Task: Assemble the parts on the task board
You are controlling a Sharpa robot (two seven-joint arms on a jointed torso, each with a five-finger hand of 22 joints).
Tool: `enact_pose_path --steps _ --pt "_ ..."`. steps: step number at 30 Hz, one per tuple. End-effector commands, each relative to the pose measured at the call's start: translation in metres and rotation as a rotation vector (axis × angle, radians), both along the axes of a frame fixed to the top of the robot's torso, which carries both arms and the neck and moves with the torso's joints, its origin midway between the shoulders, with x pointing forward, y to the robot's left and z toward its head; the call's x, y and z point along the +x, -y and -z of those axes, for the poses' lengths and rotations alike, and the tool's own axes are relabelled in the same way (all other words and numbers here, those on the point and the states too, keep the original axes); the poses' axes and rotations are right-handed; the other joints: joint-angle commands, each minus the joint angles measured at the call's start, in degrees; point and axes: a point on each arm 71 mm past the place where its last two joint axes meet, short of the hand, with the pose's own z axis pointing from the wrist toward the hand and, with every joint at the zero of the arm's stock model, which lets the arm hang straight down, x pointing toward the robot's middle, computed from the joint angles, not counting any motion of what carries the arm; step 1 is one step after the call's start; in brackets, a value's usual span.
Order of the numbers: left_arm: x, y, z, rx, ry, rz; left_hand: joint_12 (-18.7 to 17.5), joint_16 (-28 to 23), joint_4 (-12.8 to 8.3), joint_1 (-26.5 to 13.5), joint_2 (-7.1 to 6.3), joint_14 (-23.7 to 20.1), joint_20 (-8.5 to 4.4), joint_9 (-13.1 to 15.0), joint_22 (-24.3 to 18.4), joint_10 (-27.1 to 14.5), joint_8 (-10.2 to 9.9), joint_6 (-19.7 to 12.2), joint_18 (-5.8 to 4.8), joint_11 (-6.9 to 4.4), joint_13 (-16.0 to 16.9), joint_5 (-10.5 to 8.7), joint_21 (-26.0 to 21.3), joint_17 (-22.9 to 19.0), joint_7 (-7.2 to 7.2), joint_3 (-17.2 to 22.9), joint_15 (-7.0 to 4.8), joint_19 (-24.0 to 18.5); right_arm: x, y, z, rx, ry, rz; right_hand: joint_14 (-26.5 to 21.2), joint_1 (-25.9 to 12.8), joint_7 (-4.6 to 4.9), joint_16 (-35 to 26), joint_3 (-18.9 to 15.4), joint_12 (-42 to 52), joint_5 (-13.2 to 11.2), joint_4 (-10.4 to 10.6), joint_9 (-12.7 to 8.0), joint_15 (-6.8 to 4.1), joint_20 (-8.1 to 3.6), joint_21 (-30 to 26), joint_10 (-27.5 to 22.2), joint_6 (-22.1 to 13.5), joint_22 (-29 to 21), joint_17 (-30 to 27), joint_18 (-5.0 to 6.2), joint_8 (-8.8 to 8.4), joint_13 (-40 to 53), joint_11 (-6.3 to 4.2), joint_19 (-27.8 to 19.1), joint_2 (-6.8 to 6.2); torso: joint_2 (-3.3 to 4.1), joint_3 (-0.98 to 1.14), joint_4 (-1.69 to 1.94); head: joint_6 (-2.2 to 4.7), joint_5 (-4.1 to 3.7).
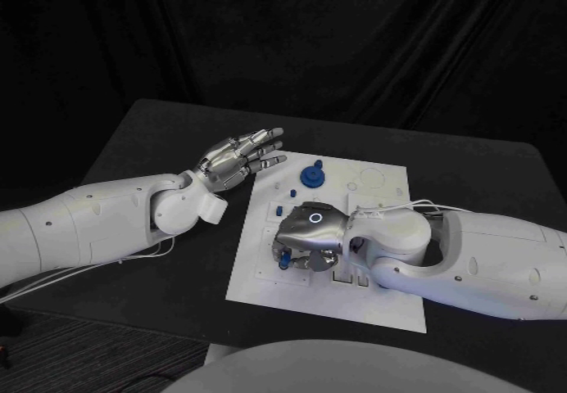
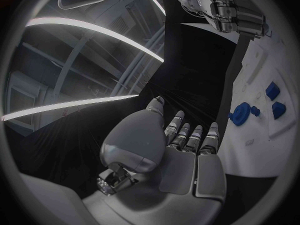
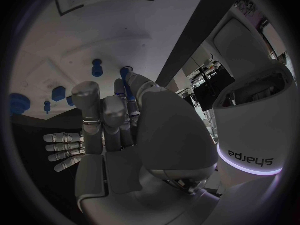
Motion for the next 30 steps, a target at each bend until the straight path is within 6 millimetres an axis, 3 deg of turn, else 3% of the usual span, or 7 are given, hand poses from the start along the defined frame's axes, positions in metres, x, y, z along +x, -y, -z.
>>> enact_pose_path --steps 1,21,24,30 --pt "-0.0009 0.0017 -0.0002 -0.015 0.000 0.014 -0.3 0.1 -0.2 0.1 0.52 -0.3 0.03 0.0 -0.1 0.0 0.1 -0.4 0.28 0.16 0.0 0.36 -0.1 0.0 0.17 0.3 0.34 0.0 -0.0007 0.0006 0.0042 -0.025 -0.008 0.012 -0.5 -0.5 0.08 -0.3 0.3 -0.4 -0.2 -0.1 0.1 -0.01 -0.06 -0.1 0.2 0.5 5.9 0.0 -0.70 0.00 -0.1 0.34 -0.3 0.04 -0.02 -0.01 0.01 0.01 -0.03" --pt "-0.0001 0.0007 0.0010 -0.008 -0.006 0.016 -0.3 0.1 -0.2 0.1 0.50 -0.3 0.03 0.0 -0.1 0.0 0.1 -0.5 0.26 0.16 0.0 0.37 -0.2 0.0 0.18 0.3 0.37 0.0 -0.0003 0.0010 0.0063 -0.042 -0.014 0.019 -0.7 -0.6 0.14 -0.5 0.5 -0.7 -0.2 -0.2 0.0 0.08 0.00 -0.6 -0.1 0.3 5.8 -0.3 -0.62 -0.34 -0.1 0.44 -0.6 -0.06 -0.04 -0.02 0.00 0.01 0.02" --pt "-0.0001 0.0005 0.0011 -0.008 -0.006 0.016 -0.3 0.2 -0.3 0.1 0.49 -0.3 0.03 0.0 -0.1 -0.1 0.1 -0.5 0.24 0.17 0.0 0.38 -0.1 0.0 0.19 0.3 0.41 0.0 0.0003 0.0018 0.0073 -0.050 -0.017 0.025 -1.4 -1.1 0.79 -1.0 0.8 -1.8 -0.3 -0.3 -0.4 0.66 0.36 -1.8 -1.9 -1.6 5.5 -1.0 -0.52 -1.75 -0.2 1.21 -1.3 -0.48 -0.01 0.01 0.01 0.01 0.06" --pt "0.0000 0.0004 0.0013 -0.007 -0.008 0.017 -0.3 0.2 -0.3 0.1 0.49 -0.3 0.03 0.0 -0.1 -0.1 0.1 -0.5 0.24 0.17 0.0 0.38 -0.1 0.0 0.19 0.3 0.41 0.0 0.0006 0.0028 0.0087 -0.052 -0.019 0.027 -2.9 -2.3 -0.37 -1.8 1.4 -3.5 -1.0 -0.4 -1.9 2.07 1.41 -4.1 -6.6 -7.6 5.0 -2.2 -0.29 -5.43 -0.2 2.88 -2.8 -1.66 0.02 0.03 0.00 0.01 0.09"
